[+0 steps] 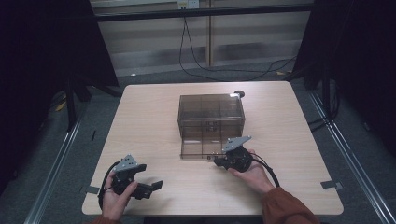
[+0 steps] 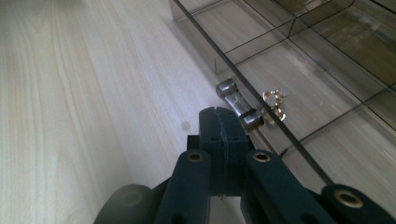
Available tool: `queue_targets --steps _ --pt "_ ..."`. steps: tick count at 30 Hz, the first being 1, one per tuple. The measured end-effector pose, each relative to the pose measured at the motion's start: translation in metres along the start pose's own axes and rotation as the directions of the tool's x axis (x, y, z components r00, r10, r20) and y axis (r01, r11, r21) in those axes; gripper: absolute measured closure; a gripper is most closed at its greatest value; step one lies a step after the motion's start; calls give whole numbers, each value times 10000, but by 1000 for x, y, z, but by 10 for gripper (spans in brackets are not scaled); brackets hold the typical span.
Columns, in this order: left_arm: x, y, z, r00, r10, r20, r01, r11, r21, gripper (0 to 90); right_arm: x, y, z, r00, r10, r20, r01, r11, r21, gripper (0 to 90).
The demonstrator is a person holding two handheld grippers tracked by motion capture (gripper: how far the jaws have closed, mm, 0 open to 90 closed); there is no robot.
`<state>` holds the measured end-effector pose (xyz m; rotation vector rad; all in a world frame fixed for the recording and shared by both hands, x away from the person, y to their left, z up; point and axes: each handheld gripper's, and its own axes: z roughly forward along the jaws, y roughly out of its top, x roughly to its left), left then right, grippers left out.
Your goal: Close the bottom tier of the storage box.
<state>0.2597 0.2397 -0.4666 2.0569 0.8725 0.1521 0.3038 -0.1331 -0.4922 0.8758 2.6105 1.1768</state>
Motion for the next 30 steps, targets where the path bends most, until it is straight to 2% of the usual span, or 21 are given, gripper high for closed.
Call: queue_targets --steps 11,18,30 --pt "1 -1 1 9999 62 96 -63 10000 56 32 -6 6 12 9995 299 -30 -299 9994 -172 900" --pt "0 -1 1 9998 163 77 -163 9999 52 32 -6 8 14 9994 336 -10 -337 9990 -277 900" --pt "1 -3 2 9999 135 20 -135 9998 115 32 -8 9 13 9986 452 288 -442 9984 -342 900"
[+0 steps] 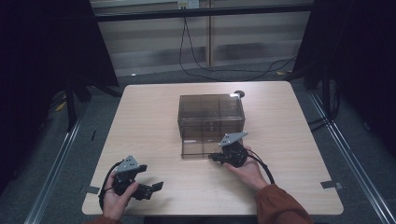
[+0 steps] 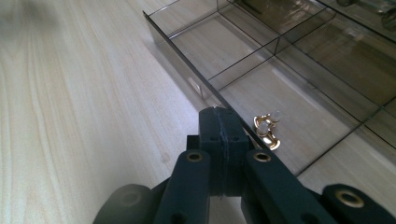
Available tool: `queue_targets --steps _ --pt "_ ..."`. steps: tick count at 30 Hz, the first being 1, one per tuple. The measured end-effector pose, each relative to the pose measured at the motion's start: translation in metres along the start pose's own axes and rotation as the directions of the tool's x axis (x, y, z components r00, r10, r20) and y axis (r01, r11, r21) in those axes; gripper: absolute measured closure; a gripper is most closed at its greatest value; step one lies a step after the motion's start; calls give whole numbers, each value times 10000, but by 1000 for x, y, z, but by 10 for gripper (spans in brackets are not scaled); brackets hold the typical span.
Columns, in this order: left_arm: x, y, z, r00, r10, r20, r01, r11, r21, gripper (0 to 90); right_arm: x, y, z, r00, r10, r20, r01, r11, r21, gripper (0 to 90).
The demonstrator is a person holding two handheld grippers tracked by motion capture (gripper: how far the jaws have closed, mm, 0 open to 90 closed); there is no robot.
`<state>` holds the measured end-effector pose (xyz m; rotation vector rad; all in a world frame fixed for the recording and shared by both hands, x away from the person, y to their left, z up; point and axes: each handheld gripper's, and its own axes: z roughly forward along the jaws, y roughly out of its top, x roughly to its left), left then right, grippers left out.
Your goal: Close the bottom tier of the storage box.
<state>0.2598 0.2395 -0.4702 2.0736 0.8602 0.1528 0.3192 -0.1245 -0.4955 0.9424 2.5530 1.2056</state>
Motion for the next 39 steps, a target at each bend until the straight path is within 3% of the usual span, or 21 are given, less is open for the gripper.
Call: queue_targets --steps 18,39 --pt "1 0 2 10000 18 30 -18 10000 60 32 -6 1 4 9997 233 121 -233 9997 -34 900" --pt "1 0 1 10000 84 -10 -84 10000 19 32 -12 10 6 9997 127 202 -125 9999 -106 900"
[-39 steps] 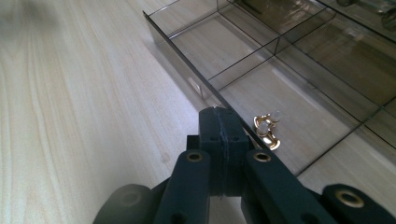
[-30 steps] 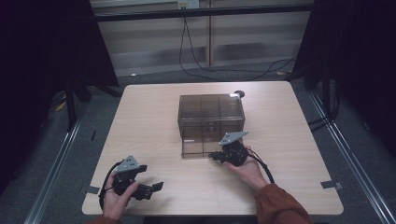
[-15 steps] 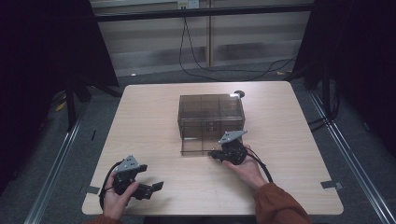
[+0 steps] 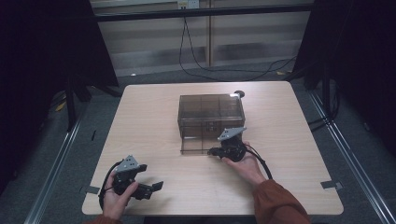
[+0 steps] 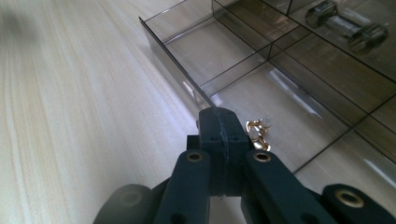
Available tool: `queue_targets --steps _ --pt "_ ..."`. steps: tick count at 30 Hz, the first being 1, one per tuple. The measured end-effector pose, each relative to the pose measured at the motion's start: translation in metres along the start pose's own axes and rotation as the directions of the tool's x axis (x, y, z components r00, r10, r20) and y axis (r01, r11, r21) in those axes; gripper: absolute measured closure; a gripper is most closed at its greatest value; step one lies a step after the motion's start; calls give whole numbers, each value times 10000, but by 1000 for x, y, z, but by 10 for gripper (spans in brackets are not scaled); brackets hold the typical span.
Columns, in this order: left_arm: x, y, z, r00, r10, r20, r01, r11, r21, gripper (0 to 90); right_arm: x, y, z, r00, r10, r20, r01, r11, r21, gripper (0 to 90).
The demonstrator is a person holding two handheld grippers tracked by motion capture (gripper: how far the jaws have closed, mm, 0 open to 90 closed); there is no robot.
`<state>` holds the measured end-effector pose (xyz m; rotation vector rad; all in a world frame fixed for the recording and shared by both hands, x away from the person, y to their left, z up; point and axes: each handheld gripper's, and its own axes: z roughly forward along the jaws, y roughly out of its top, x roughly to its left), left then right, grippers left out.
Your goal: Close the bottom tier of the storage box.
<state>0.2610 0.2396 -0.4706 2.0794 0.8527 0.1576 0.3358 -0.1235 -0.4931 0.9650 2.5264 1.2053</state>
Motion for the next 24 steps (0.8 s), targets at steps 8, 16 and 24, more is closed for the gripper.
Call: queue_targets --steps 8,16,24 --pt "0 0 1 10000 -38 19 38 10000 -17 32 -3 3 2 10000 -40 90 40 10000 30 900" --pt "0 0 0 10000 9 40 -9 10000 -13 32 -6 6 5 10000 -25 -65 25 10000 28 900" --pt "0 0 1 10000 -59 39 60 10000 -21 32 -8 7 7 10000 -5 94 5 10000 -35 900"
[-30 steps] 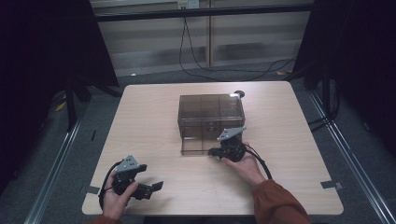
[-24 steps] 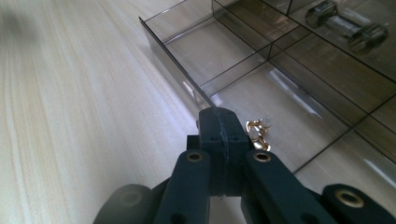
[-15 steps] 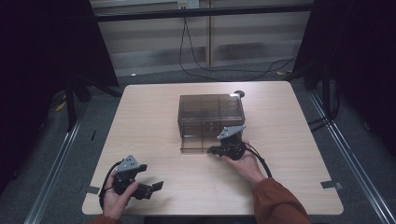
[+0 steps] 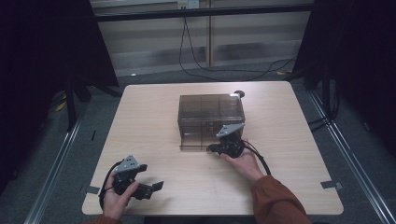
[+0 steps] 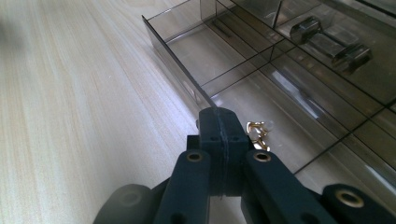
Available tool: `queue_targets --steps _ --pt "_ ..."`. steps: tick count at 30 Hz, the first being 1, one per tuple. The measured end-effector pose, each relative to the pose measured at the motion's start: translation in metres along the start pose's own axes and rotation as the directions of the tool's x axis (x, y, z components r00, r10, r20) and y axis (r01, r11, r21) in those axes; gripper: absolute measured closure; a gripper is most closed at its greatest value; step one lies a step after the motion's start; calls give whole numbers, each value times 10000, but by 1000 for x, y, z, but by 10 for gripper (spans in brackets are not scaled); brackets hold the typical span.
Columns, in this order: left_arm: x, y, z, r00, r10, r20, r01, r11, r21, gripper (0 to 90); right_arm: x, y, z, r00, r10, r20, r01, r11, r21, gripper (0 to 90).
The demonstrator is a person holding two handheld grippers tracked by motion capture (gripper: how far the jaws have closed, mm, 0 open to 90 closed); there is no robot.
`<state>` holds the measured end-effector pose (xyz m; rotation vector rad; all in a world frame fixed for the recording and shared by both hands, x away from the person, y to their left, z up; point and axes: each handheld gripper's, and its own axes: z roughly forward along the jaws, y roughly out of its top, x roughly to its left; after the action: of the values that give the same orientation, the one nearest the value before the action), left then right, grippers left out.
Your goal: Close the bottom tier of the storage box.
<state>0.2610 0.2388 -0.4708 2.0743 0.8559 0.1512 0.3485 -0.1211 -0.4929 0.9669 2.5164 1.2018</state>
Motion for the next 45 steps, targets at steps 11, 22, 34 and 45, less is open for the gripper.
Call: queue_targets --steps 11,22,34,45 --pt "0 0 1 10000 75 -7 -75 10000 51 32 -4 2 1 10000 17 10 -17 10000 -47 900" --pt "0 0 0 9999 132 63 -133 9999 32 32 -7 4 3 9994 48 337 -46 10000 -79 899" --pt "-1 -2 -2 9999 146 7 -146 9999 42 32 -11 7 4 9990 127 439 -120 9998 -159 890" --pt "-2 -2 -2 9999 123 0 -123 9999 104 32 -15 8 7 9986 227 475 -210 9992 -350 888"
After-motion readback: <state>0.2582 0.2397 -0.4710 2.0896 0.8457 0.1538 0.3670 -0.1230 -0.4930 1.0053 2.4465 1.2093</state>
